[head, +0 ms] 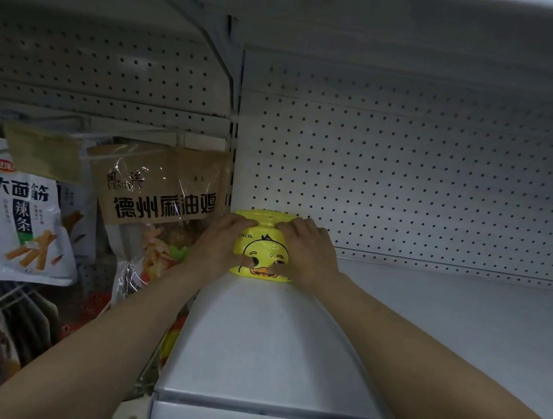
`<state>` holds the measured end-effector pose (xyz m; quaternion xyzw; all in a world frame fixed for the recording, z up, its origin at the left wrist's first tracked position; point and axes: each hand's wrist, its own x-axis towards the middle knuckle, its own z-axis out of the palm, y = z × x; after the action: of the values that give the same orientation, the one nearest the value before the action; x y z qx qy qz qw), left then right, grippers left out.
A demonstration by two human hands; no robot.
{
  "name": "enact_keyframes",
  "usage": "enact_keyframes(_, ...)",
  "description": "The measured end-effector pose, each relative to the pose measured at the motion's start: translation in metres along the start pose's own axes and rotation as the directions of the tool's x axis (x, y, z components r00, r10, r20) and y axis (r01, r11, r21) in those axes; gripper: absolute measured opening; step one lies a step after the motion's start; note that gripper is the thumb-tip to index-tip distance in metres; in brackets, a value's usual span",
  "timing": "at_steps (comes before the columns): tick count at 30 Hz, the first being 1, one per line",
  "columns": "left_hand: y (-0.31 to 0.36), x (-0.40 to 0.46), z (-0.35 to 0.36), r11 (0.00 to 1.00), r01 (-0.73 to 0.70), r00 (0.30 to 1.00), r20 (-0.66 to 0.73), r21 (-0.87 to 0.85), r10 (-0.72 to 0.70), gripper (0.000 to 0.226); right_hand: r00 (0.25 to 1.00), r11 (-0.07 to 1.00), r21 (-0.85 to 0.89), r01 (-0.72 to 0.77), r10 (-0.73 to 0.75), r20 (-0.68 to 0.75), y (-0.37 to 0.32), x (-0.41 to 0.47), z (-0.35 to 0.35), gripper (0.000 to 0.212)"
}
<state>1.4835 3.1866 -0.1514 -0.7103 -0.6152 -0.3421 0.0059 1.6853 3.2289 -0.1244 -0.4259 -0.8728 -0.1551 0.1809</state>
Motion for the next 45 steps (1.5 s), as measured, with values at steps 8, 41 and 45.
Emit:
enact_keyframes(8,0.027,-0.009,-0.012,0.988,0.116,0.993,0.016,0.103,-0.118,0.09,0.999,1.0,0.013,-0.02,0.02,0.037,-0.005,-0.012,-0.014,0.081)
enact_keyframes(41,0.257,-0.395,-0.204,0.695,0.607,0.782,-0.445,0.387,-0.435,0.061,0.873,0.765,0.426,0.482,-0.46,-0.161,-0.16,-0.263,-0.231,0.055)
enact_keyframes(45,0.25,-0.431,-0.223,0.659,0.61,0.786,-0.445,0.44,-0.43,0.062,0.848,0.723,0.46,0.516,-0.506,-0.157,-0.203,-0.273,-0.234,0.057)
